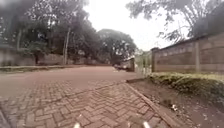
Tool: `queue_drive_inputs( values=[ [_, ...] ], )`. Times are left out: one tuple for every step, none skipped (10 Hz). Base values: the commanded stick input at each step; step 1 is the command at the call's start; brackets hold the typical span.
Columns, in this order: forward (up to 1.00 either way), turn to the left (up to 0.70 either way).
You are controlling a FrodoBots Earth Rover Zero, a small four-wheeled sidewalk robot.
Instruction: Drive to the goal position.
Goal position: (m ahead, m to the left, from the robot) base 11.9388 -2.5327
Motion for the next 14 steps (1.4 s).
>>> queue_drive_inputs(
  values=[
    [0.50,0.12],
    [0.50,0.50],
    [0.50,0.50],
    [0.50,0.50],
    [0.50,0.50],
    [0.50,0.50],
    [0.50,0.50],
    [0.50,0.50],
    [0.50,0.50],
    [0.50,0.50],
    [0.50,0.40],
    [0.50,0.18],
    [0.50,0.22],
    [0.50,0.12]
  ],
)
